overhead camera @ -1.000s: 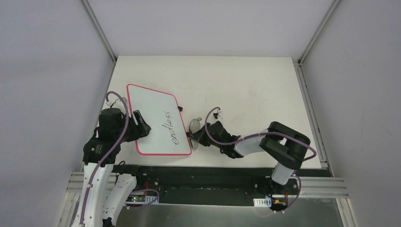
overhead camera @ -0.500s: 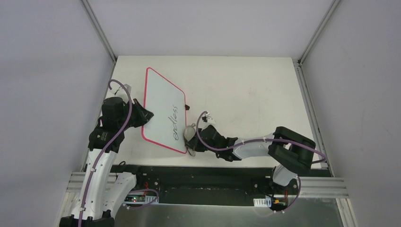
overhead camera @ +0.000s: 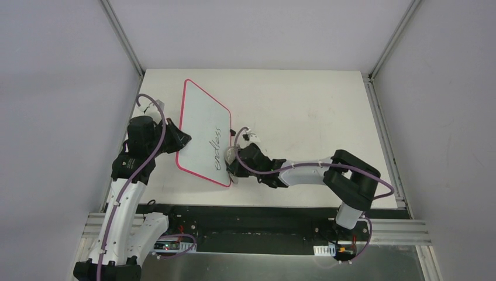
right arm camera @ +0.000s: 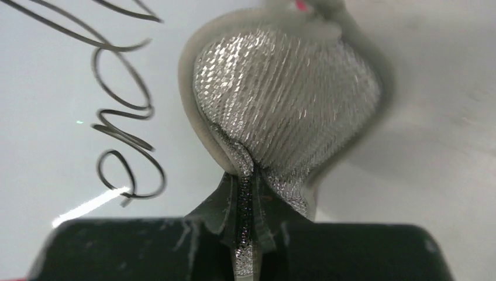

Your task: Erase the whiteboard

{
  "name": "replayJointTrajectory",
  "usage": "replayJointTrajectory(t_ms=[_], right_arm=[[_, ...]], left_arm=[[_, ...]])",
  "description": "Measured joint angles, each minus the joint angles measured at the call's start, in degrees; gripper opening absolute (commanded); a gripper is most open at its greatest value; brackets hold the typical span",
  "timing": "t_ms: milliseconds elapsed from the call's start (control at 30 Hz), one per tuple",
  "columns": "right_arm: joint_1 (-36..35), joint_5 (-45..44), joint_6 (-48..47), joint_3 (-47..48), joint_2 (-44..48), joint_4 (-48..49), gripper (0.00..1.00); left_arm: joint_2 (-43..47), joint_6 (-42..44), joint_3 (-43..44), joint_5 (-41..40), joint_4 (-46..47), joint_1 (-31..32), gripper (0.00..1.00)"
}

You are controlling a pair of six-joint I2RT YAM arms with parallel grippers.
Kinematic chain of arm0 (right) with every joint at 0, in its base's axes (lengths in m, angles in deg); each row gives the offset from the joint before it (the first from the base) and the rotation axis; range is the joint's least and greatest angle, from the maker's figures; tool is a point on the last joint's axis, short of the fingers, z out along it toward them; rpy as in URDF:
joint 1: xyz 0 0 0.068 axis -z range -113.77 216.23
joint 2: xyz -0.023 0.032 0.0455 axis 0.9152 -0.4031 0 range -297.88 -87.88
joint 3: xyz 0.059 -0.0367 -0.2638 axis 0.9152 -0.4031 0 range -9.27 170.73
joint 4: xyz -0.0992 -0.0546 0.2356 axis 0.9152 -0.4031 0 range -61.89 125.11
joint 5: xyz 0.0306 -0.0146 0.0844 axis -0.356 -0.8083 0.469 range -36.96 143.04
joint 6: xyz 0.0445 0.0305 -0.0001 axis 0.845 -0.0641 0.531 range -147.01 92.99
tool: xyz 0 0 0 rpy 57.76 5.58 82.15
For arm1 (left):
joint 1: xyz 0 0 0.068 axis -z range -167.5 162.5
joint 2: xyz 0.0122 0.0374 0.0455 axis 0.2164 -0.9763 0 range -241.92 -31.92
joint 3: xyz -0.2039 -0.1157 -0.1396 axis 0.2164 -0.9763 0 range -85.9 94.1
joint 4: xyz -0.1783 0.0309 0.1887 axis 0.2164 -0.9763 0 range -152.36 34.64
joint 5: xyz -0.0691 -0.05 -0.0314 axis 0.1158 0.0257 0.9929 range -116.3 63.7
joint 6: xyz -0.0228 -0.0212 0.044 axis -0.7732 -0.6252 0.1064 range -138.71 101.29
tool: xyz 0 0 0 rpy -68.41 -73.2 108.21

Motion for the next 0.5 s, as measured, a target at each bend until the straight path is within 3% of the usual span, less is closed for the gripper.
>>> replayJointTrajectory(t_ms=[67, 267, 500], right_arm=[[-0.28, 0.33, -2.12, 6.01, -4.04, -2.56, 0.0], [-2.82, -4.37, -6.88, 15.69, -4.57, -10.47, 0.0], [-5.6, -0.74, -8.26, 22.12, -2.62, -4.28, 0.0]], left_arm=[[-0.48, 0.55, 0.15, 0.31, 0.57, -0.02, 0.0], [-0.92, 0.87, 0.13, 0.81, 0.9, -0.7, 0.0], [-1.11, 0.2, 0.0, 1.42, 1.11, -0.74, 0.0]])
